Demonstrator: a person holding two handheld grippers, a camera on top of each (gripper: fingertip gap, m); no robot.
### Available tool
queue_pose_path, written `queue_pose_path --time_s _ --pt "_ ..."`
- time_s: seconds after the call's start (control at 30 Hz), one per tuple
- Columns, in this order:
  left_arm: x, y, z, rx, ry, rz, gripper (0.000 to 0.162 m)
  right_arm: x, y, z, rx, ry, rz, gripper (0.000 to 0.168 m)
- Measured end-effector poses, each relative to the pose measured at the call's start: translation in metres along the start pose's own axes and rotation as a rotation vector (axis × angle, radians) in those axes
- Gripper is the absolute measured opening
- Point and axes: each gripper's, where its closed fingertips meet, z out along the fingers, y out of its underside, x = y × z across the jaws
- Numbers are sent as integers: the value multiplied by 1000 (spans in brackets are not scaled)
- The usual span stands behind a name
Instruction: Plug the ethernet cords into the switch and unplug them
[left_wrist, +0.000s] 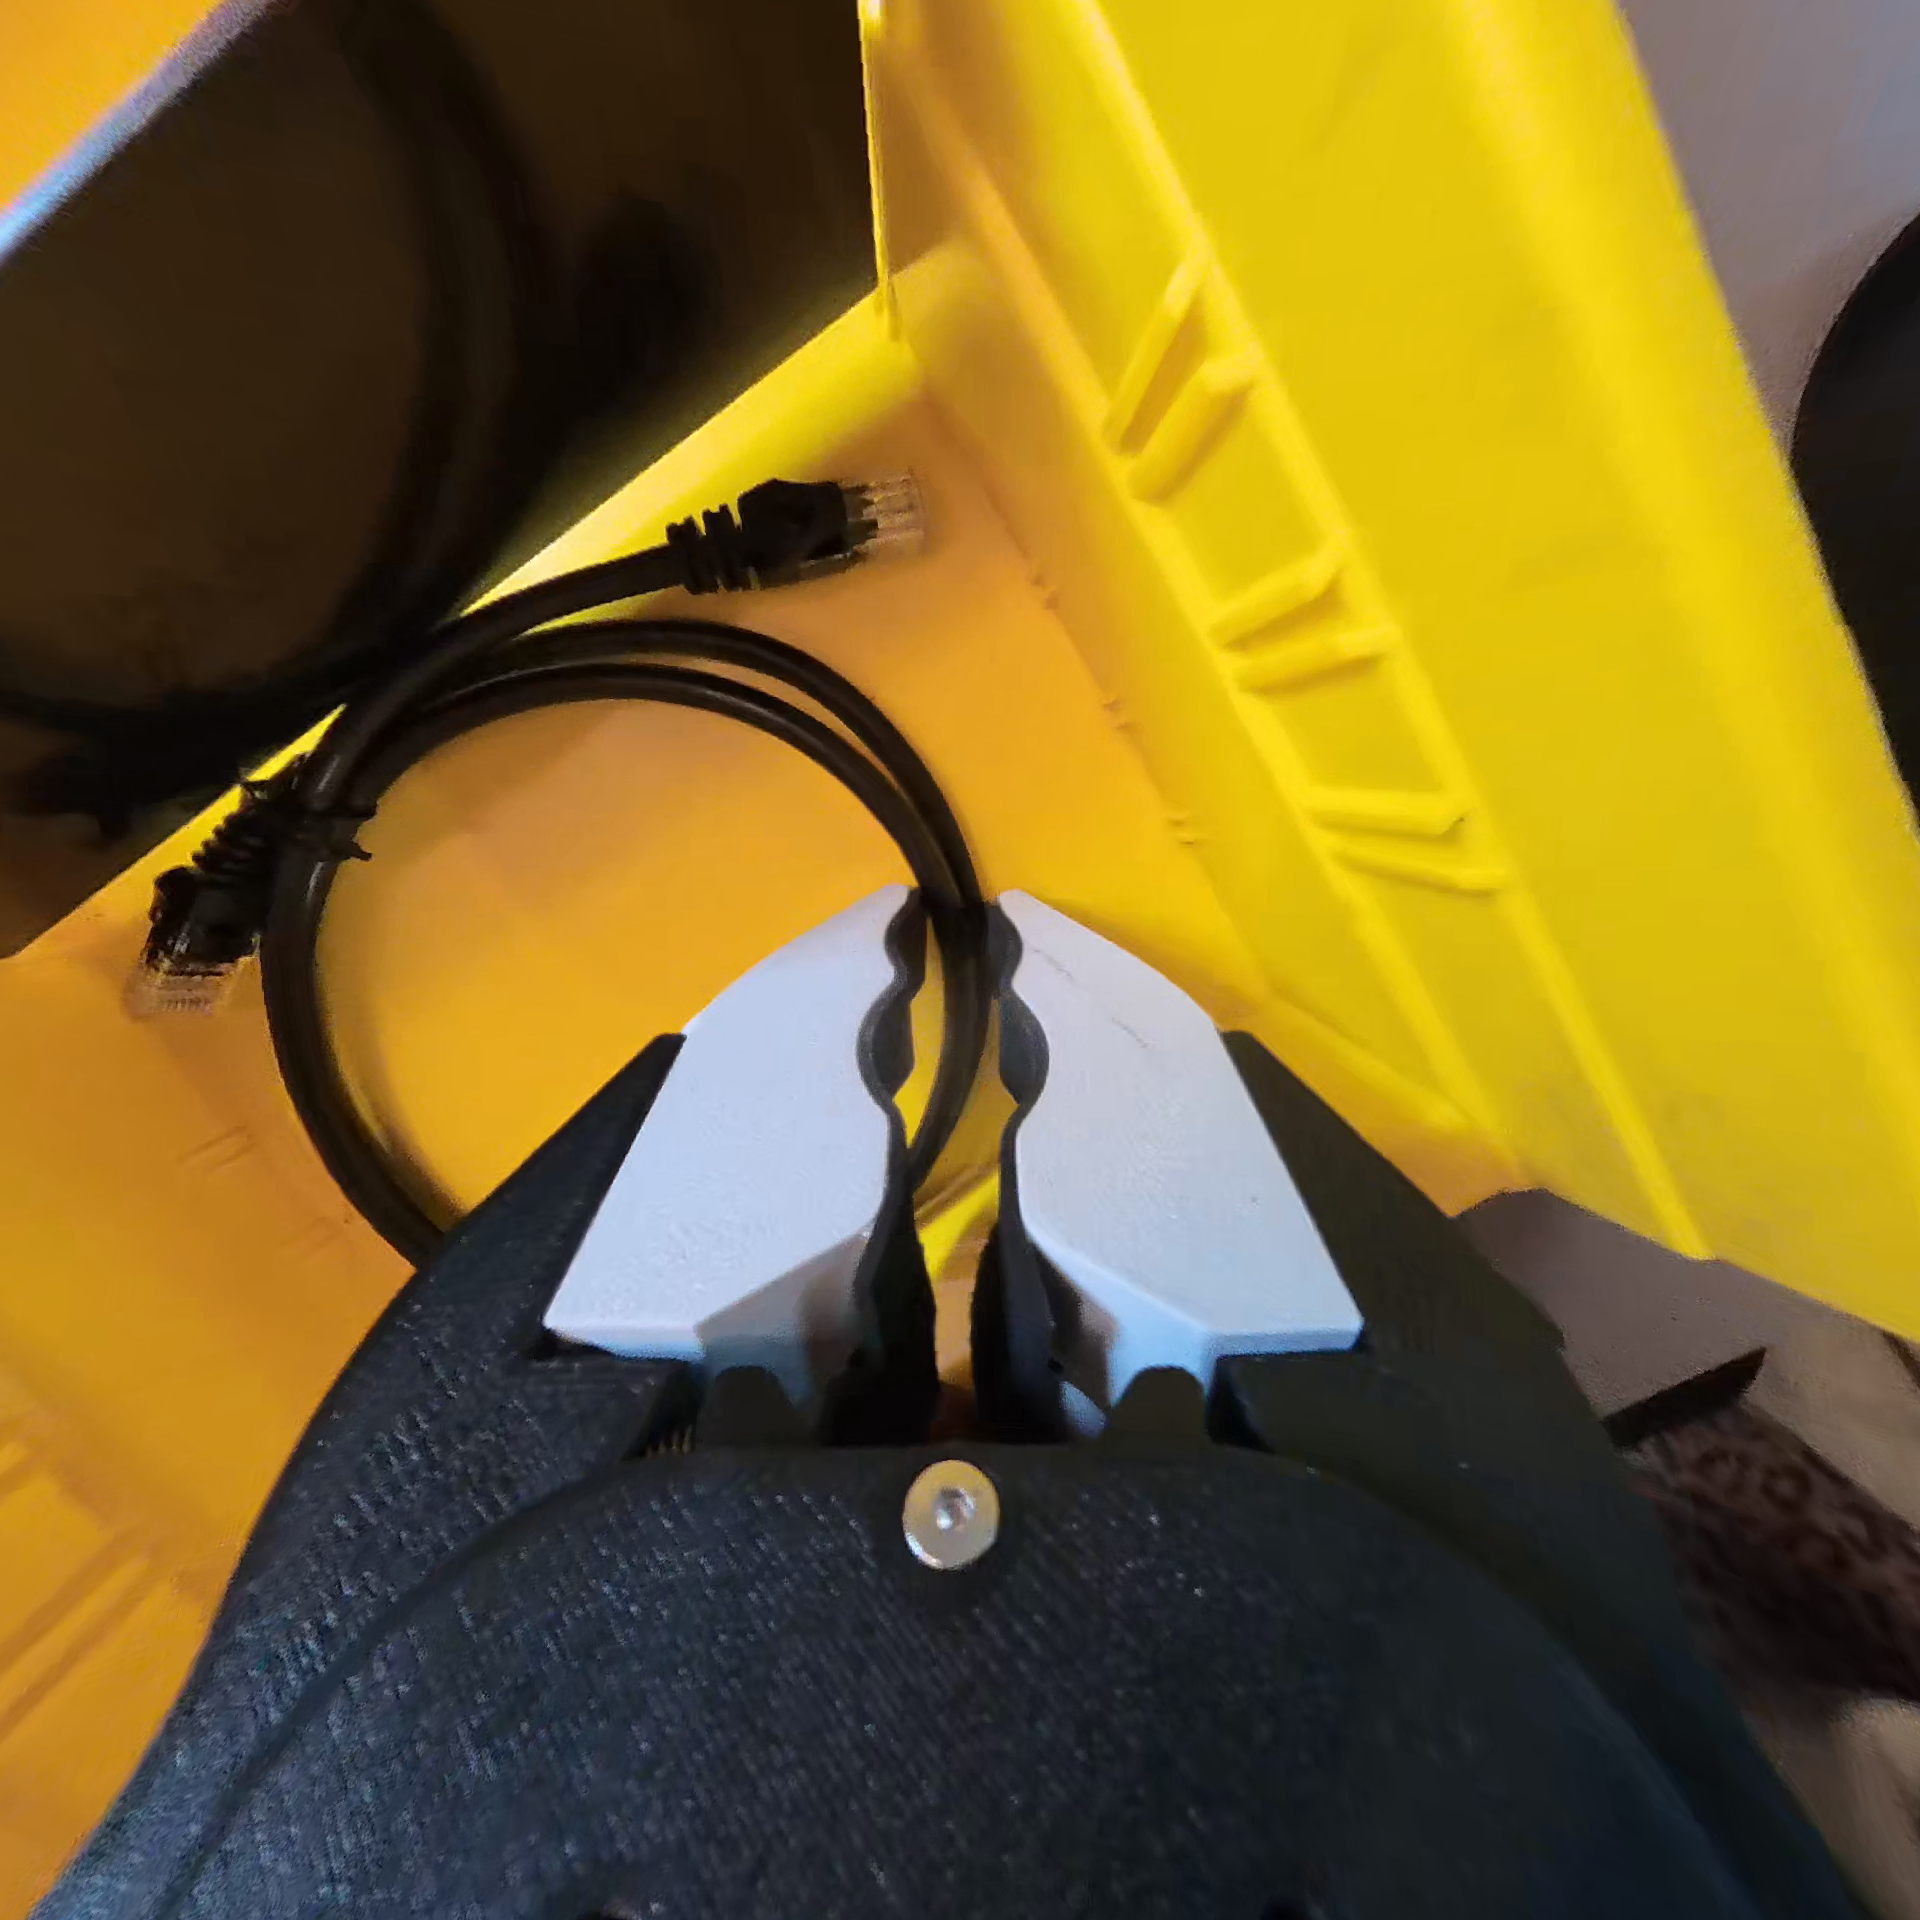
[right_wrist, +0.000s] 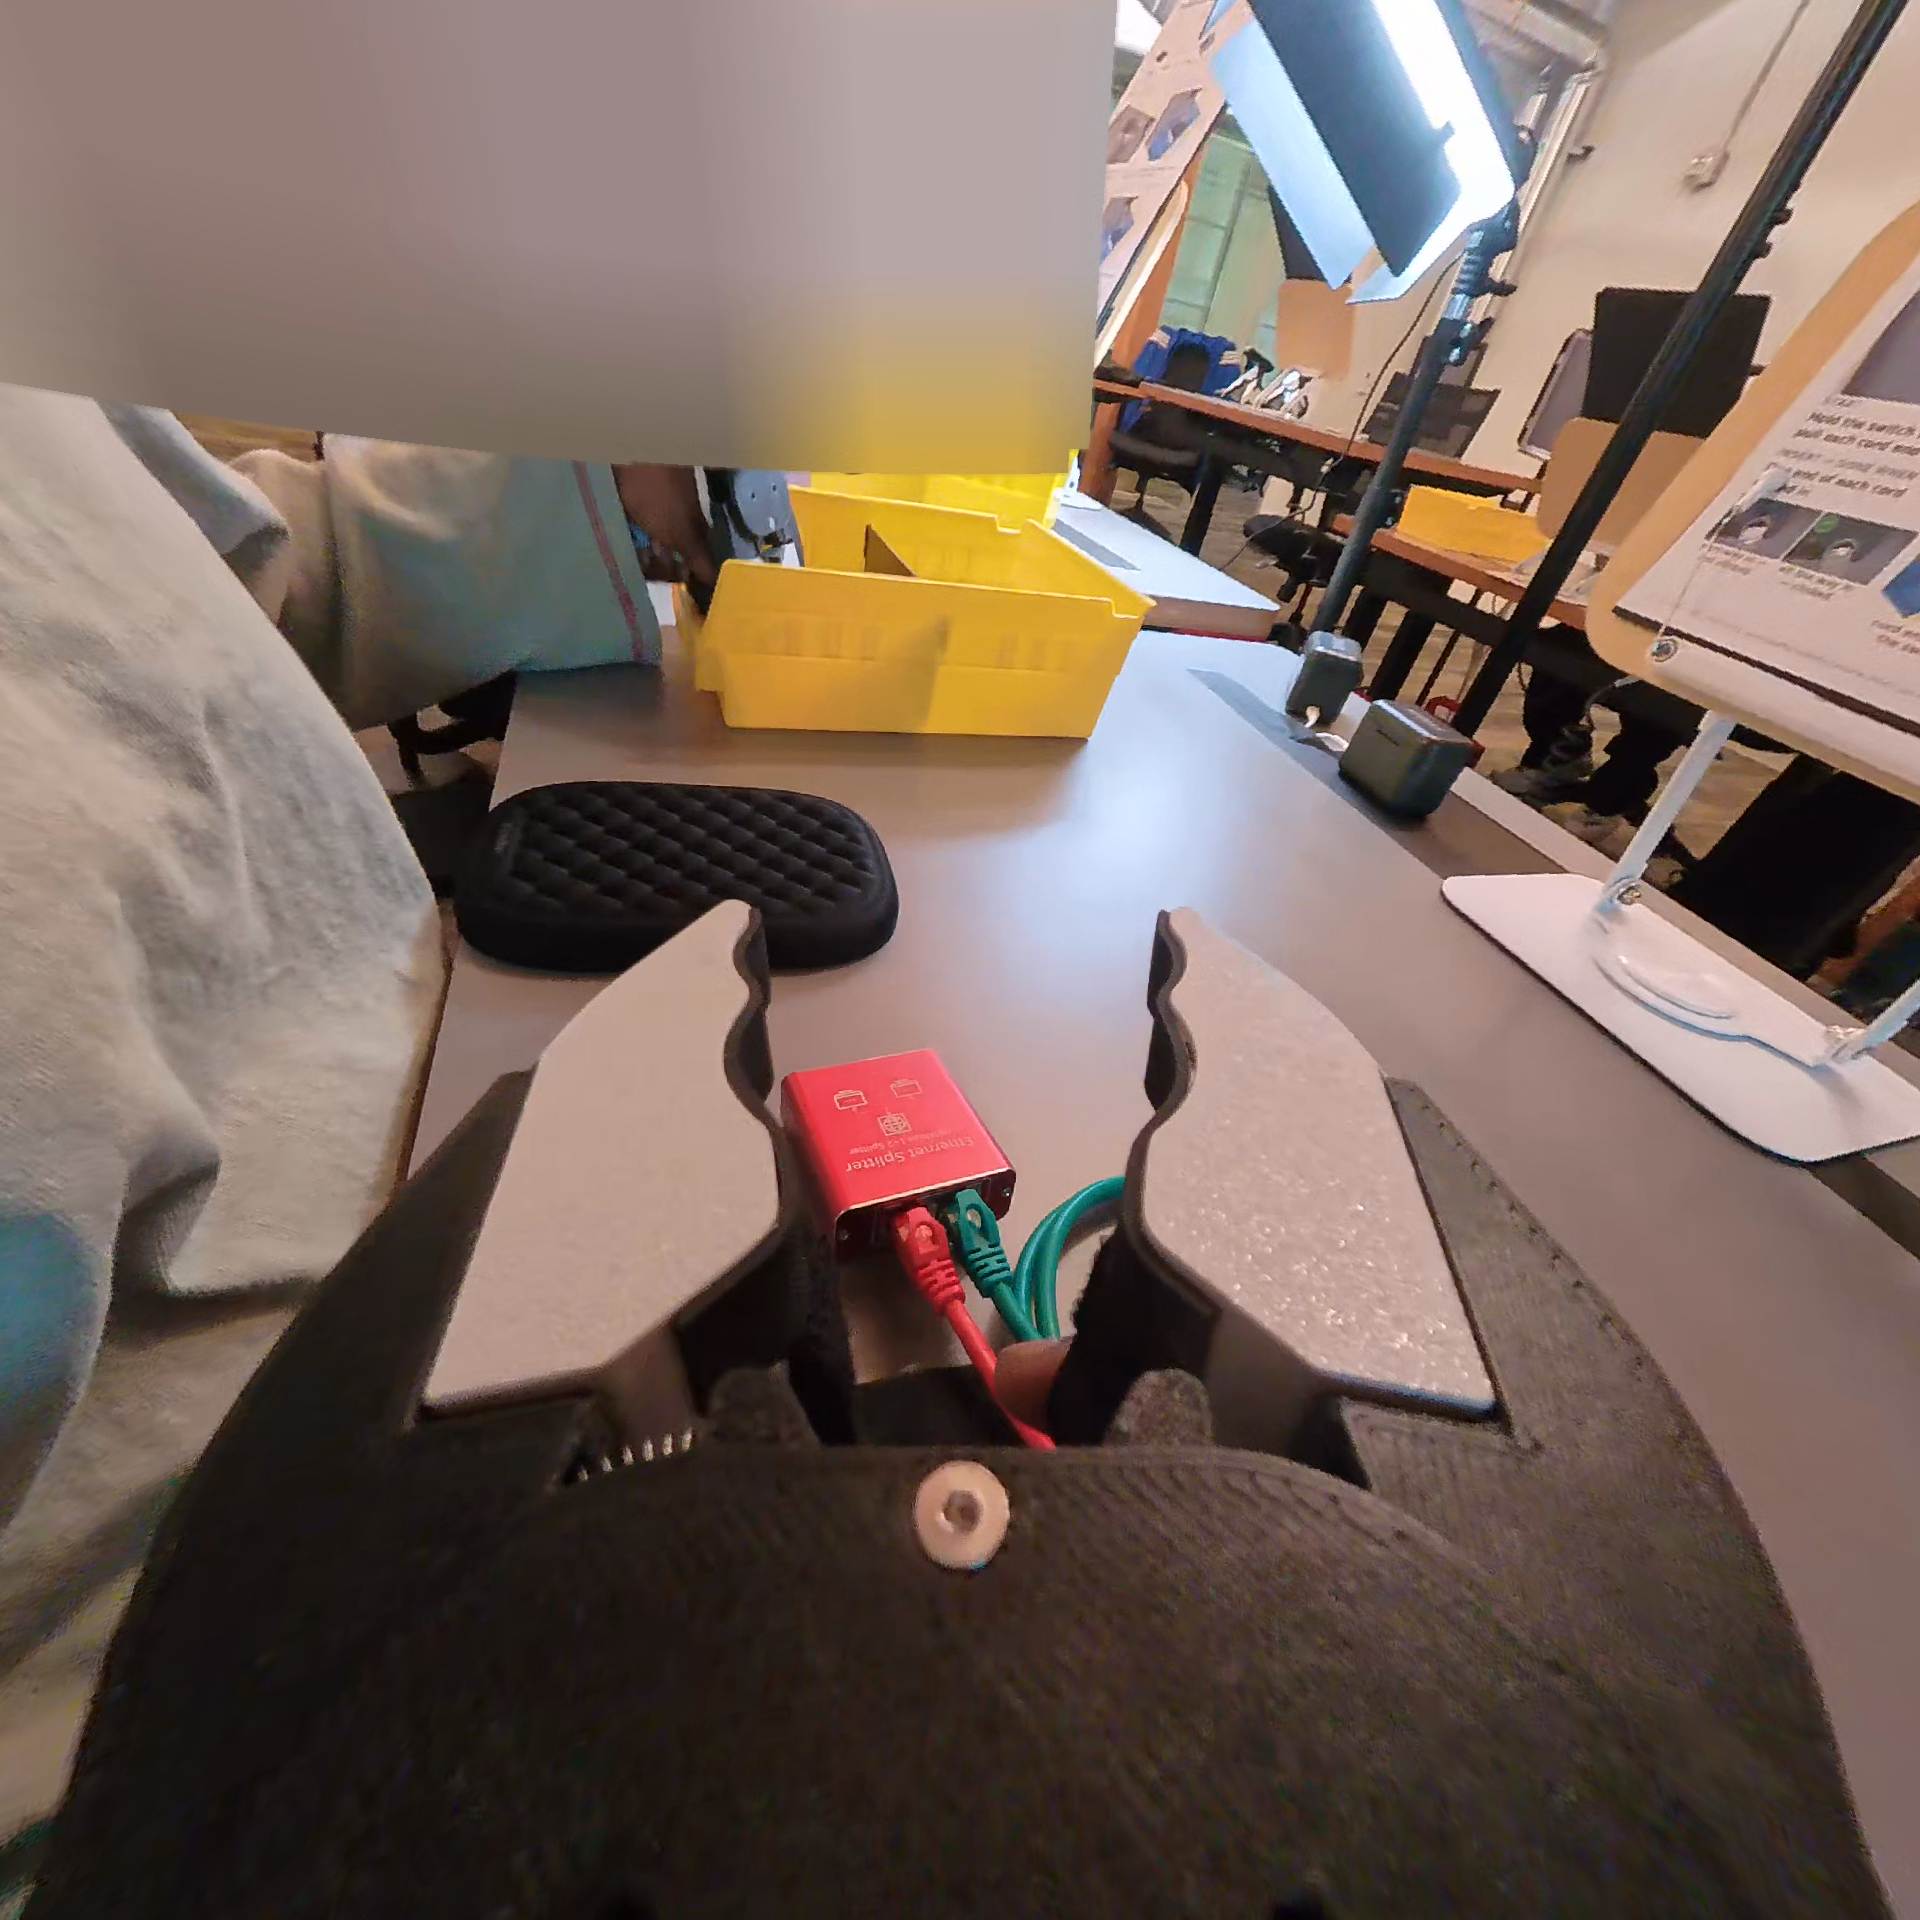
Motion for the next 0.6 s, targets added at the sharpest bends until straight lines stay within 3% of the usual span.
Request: queue_pose_path --time_s 0.2,0.37,0.47,0.6 --pt "-6 1 -14 84 -55 -56 6 -1 -1 4 23 10 -4 70" --pt "-17 -11 -72 319 -190 -135 6 -5 -7 8 45 5 -27 67" --pt "-16 -29 -128 570 -293 -146 6 -10 -11 11 68 -13 -29 56" --pt "17 -72 -216 1093 -451 7 5 -11 -18 19 128 -10 -4 58"
